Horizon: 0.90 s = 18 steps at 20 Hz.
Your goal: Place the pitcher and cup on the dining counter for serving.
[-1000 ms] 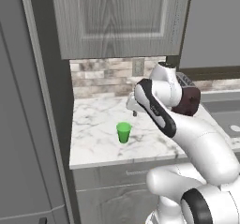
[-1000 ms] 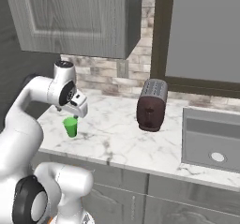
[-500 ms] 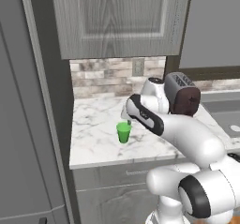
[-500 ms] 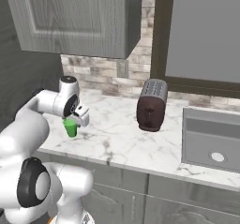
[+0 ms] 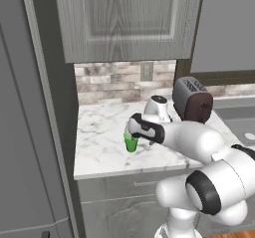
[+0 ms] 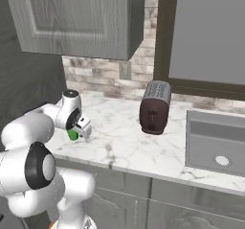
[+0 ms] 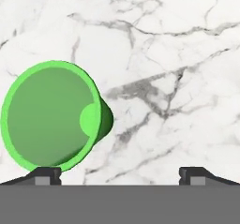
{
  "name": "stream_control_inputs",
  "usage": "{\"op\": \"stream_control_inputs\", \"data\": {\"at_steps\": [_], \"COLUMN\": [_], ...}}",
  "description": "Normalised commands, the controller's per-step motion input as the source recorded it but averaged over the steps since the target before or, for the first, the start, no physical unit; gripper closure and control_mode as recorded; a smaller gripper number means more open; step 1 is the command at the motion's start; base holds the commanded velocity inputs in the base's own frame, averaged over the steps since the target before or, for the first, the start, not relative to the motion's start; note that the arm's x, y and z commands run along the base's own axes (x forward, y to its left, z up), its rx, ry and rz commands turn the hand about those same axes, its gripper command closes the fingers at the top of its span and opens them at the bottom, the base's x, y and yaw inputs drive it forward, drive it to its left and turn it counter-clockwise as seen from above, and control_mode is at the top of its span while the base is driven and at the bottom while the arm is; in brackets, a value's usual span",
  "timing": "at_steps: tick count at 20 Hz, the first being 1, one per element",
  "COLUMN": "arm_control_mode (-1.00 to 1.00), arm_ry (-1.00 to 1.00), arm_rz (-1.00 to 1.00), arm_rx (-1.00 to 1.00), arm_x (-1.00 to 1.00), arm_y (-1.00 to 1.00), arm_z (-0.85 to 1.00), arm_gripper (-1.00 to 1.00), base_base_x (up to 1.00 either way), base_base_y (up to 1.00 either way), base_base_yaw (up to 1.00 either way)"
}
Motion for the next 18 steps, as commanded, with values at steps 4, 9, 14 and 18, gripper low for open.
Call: {"op": "stream_control_inputs", "data": {"at_steps": [4, 9, 14, 18], "arm_control_mode": [-1.0, -1.0, -1.0, -1.0], "arm_ry": [0.0, 0.01, 0.0, 0.0], "arm_rz": [0.0, 0.0, 0.0, 0.0], "arm_rx": [0.0, 0.0, 0.0, 0.0], "arm_x": [0.22, 0.01, 0.0, 0.0], "arm_y": [0.05, 0.0, 0.0, 0.0], "arm_z": [-0.18, -0.02, 0.13, 0.12], "arm_gripper": [-1.0, -1.0, -1.0, -1.0], "base_base_x": [0.0, 0.0, 0.0, 0.0], "base_base_y": [0.0, 0.0, 0.0, 0.0], "base_base_yaw": [0.0, 0.0, 0.0, 0.0]}}
